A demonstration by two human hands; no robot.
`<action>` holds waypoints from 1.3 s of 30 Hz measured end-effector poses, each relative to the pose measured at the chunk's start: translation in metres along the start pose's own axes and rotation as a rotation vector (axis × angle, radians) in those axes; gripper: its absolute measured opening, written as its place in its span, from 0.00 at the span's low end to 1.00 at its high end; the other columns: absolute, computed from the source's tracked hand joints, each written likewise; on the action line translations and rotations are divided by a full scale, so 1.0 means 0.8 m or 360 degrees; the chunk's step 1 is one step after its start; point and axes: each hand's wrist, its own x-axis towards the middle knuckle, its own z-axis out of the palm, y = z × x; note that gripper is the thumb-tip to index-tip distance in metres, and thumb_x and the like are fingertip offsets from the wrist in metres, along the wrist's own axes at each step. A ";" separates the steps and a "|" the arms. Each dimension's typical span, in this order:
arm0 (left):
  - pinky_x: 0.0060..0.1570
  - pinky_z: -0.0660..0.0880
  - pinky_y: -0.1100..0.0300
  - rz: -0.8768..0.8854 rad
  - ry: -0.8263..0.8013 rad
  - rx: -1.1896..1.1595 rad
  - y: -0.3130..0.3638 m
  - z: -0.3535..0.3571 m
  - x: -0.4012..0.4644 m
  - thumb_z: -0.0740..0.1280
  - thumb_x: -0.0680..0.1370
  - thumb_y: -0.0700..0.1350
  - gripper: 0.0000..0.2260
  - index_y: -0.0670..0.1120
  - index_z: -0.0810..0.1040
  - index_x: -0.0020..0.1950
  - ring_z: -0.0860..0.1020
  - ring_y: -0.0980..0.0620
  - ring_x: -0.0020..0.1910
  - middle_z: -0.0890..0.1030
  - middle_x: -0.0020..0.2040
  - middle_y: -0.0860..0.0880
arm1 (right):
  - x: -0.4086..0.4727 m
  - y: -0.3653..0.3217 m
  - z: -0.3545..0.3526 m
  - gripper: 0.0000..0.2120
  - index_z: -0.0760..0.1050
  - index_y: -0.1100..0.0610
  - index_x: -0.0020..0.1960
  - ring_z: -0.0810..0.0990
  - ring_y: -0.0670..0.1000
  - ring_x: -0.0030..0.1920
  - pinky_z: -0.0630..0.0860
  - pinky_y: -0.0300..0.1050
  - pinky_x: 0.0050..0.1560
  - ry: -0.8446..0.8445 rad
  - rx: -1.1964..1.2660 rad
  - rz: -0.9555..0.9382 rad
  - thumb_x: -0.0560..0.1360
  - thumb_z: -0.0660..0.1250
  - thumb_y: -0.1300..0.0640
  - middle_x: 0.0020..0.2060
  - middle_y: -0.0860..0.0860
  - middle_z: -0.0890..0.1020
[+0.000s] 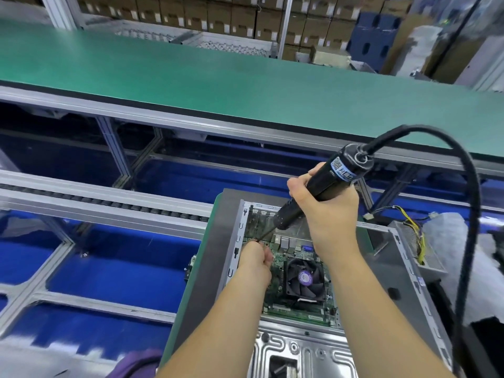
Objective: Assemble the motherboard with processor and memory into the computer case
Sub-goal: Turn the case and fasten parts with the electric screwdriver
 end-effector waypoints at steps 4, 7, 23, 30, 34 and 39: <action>0.20 0.64 0.69 -0.0104 0.0002 -0.0039 0.004 -0.001 0.005 0.46 0.84 0.33 0.21 0.38 0.69 0.73 0.69 0.54 0.34 0.75 0.26 0.45 | 0.005 0.005 0.001 0.15 0.75 0.53 0.42 0.80 0.48 0.38 0.79 0.40 0.45 -0.0016 0.0025 -0.0009 0.65 0.77 0.47 0.35 0.46 0.81; 0.38 0.72 0.65 -0.0063 0.0027 -0.0023 0.000 -0.005 -0.006 0.49 0.82 0.31 0.19 0.37 0.70 0.71 0.71 0.52 0.37 0.73 0.39 0.45 | 0.008 0.008 0.003 0.12 0.76 0.47 0.40 0.80 0.48 0.39 0.77 0.39 0.45 -0.0028 0.0033 -0.0004 0.64 0.77 0.46 0.35 0.46 0.81; 0.42 0.71 0.55 -0.0229 0.0124 0.0050 -0.005 -0.009 -0.008 0.56 0.82 0.41 0.07 0.41 0.72 0.51 0.71 0.48 0.37 0.71 0.40 0.46 | 0.027 0.040 0.036 0.10 0.75 0.40 0.39 0.80 0.44 0.36 0.75 0.30 0.41 -0.0126 -0.0002 0.0003 0.66 0.77 0.47 0.34 0.44 0.81; 0.40 0.71 0.55 -0.0228 0.0126 0.0146 -0.007 -0.008 -0.006 0.56 0.81 0.40 0.06 0.39 0.71 0.49 0.70 0.48 0.35 0.71 0.38 0.45 | 0.031 0.052 0.037 0.11 0.75 0.41 0.40 0.80 0.43 0.37 0.76 0.30 0.42 -0.0099 -0.0007 0.0031 0.66 0.78 0.47 0.34 0.43 0.81; 0.41 0.70 0.55 -0.0227 0.0116 0.0179 -0.008 -0.008 -0.005 0.55 0.81 0.39 0.07 0.39 0.72 0.50 0.71 0.47 0.37 0.72 0.40 0.44 | 0.032 0.058 0.039 0.12 0.75 0.39 0.39 0.80 0.43 0.37 0.75 0.30 0.41 -0.0081 -0.0008 0.0067 0.65 0.78 0.46 0.34 0.43 0.81; 0.39 0.70 0.55 -0.0233 0.0122 0.0187 -0.008 -0.007 -0.001 0.55 0.81 0.40 0.07 0.40 0.72 0.50 0.71 0.47 0.37 0.72 0.40 0.45 | 0.031 0.066 0.043 0.12 0.74 0.40 0.40 0.80 0.44 0.37 0.75 0.31 0.41 -0.0109 -0.0030 0.0094 0.65 0.78 0.45 0.35 0.44 0.82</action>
